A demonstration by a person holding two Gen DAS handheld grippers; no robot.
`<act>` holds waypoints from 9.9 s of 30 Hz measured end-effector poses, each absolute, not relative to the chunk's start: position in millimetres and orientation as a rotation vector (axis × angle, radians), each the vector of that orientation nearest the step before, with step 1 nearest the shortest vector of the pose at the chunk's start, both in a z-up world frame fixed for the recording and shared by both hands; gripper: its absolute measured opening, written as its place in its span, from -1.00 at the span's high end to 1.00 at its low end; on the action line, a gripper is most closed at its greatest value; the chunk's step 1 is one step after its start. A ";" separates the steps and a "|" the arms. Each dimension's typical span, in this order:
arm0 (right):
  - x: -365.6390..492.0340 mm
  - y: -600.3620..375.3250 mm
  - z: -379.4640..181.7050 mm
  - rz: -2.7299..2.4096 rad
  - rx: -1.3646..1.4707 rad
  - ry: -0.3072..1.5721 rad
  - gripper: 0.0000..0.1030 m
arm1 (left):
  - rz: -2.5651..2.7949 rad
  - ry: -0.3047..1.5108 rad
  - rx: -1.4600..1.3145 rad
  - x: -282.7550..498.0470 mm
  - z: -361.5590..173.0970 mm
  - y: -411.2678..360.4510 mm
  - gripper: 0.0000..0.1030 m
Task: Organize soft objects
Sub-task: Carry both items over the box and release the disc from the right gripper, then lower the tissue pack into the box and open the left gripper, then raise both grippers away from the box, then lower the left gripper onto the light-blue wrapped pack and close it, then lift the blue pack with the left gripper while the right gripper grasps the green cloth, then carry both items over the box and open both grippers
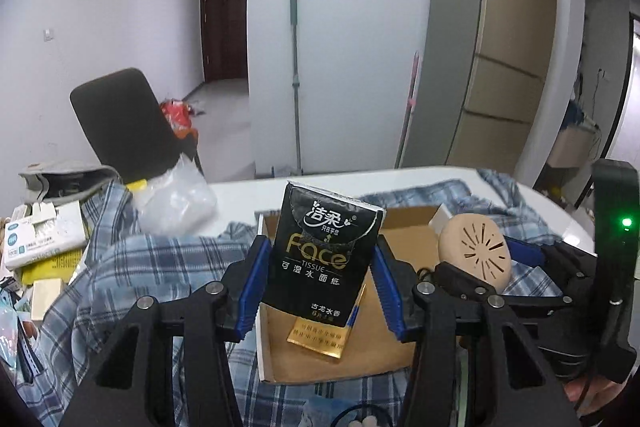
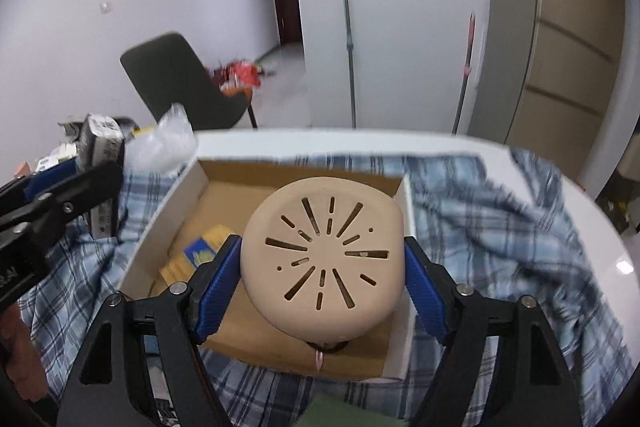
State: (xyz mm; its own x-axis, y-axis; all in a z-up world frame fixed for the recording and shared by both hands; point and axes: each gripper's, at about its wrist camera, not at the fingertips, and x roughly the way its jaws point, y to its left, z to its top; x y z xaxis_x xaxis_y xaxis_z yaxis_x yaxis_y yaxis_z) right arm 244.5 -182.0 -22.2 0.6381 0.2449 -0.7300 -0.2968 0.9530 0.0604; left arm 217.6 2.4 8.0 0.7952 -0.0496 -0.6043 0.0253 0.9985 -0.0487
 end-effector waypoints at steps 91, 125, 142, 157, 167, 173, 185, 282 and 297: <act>113.5 -235.2 -5.0 0.200 0.043 0.816 -0.78 | -0.081 0.382 -0.048 54.1 -1.3 32.0 -0.68; 135.8 -232.6 -54.5 0.248 -0.029 0.870 -0.68 | -0.243 0.765 -0.049 114.5 -64.8 23.3 0.89; 135.0 -232.3 -57.4 0.264 -0.022 0.889 -0.68 | -0.282 0.922 -0.010 130.3 -92.1 10.3 0.90; 135.0 -235.0 -55.3 0.256 -0.020 0.878 -0.68 | -0.247 0.911 -0.011 117.3 -82.8 22.8 0.57; 136.4 -235.9 -56.4 0.256 -0.016 0.888 -0.68 | -0.270 0.957 0.039 121.2 -93.3 13.1 -0.09; 136.1 -235.3 -56.6 0.259 -0.016 0.890 -0.68 | -0.262 0.976 0.035 122.3 -97.1 15.0 -0.09; 137.1 -237.8 -57.3 0.249 -0.012 0.894 -0.68 | -0.236 0.879 0.026 110.1 -85.2 22.6 0.19; 193.7 -186.6 114.0 0.283 0.057 0.558 -0.34 | -0.077 0.194 -0.099 99.9 133.2 4.3 0.19; 241.5 -191.8 33.9 0.263 0.049 0.661 -0.34 | -0.061 0.355 -0.056 170.7 68.9 3.2 0.19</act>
State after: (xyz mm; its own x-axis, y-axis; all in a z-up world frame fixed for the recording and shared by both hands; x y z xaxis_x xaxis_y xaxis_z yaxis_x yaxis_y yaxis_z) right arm 241.5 -191.8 33.9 0.7575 0.2570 -0.6001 -0.2261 0.9656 0.1281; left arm 170.7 3.2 68.9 0.9359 -0.0696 -0.3452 0.0501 0.9966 -0.0650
